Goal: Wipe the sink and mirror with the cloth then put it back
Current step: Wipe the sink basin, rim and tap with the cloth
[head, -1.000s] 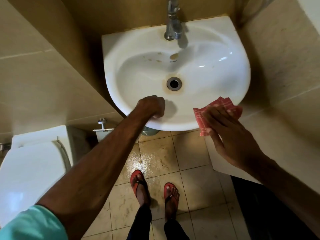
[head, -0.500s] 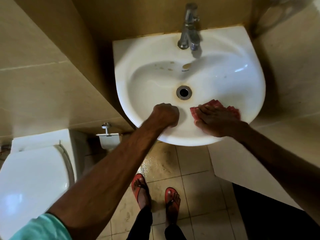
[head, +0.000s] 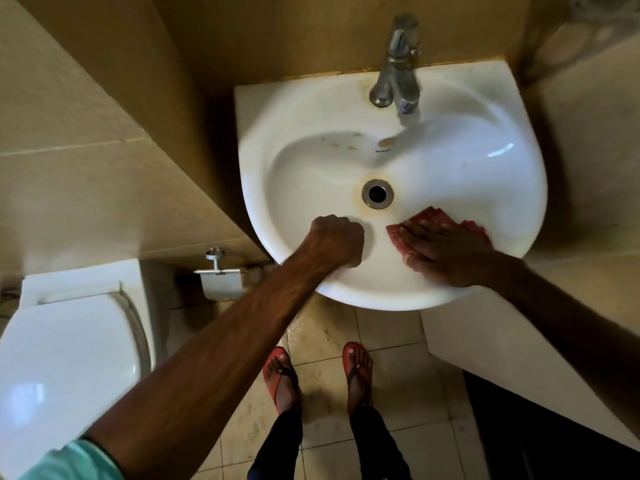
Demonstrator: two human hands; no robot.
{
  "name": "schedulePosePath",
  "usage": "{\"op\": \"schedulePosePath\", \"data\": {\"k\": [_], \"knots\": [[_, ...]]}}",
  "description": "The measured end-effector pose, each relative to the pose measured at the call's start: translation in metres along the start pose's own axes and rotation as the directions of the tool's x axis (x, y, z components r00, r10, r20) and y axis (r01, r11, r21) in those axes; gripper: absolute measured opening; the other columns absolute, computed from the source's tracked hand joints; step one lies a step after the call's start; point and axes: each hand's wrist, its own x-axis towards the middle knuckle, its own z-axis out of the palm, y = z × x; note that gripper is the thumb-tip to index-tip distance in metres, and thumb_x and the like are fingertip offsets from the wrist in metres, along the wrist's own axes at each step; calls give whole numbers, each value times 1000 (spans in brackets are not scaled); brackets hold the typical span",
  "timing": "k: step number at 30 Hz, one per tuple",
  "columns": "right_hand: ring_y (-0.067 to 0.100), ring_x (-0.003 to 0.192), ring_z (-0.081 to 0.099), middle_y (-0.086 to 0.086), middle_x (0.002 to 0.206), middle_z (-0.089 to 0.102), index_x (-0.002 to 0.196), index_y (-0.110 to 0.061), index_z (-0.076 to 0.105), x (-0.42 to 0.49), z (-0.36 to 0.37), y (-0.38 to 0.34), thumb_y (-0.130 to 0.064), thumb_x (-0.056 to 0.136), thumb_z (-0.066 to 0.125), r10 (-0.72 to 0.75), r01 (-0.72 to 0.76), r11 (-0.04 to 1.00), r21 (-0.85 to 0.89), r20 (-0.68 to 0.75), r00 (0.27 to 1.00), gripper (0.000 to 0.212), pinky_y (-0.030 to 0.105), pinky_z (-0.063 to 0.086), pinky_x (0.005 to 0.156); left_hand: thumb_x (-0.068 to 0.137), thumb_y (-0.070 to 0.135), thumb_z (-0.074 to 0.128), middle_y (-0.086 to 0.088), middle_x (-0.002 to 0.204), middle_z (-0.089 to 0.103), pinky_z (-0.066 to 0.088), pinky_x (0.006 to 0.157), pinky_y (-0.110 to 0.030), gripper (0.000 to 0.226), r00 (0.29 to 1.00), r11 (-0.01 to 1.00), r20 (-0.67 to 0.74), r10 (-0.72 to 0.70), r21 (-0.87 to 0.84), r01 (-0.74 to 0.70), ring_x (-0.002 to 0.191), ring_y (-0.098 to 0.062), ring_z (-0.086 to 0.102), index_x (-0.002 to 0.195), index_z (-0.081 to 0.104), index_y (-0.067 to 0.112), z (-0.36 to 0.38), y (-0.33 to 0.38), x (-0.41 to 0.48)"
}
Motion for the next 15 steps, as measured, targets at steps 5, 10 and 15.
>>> {"op": "schedulePosePath", "data": {"k": [5, 10, 15], "knots": [[33, 158, 13, 11, 172, 11, 164, -12, 15, 59, -3, 1, -49, 99, 13, -74, 59, 995, -83, -181, 981, 75, 48, 13, 125, 95, 29, 53, -2, 118, 68, 41, 76, -27, 31, 998, 998, -49, -24, 51, 27, 110, -25, 65, 121, 65, 20, -3, 3, 8], [26, 160, -1, 5, 173, -1, 165, -15, 5, 70, -1, 6, -42, 109, 24, -107, 103, 994, -30, -212, 971, 65, 45, 4, 127, 96, 29, 50, -5, 124, 63, 46, 87, -33, 35, 984, 996, -173, -50, 63, 62, 112, -29, 63, 130, 58, 23, 1, 11, 13], [22, 159, 13, 0, 172, 16, 164, -22, 15, 14, 3, 17, -42, 111, 22, -158, 154, 987, -34, -146, 977, 57, 41, 10, 127, 94, 40, 56, -4, 137, 53, 45, 97, -37, 50, 999, 998, 18, 36, -56, -35, 124, -25, 54, 139, 49, 20, 16, 19, 25]]}}
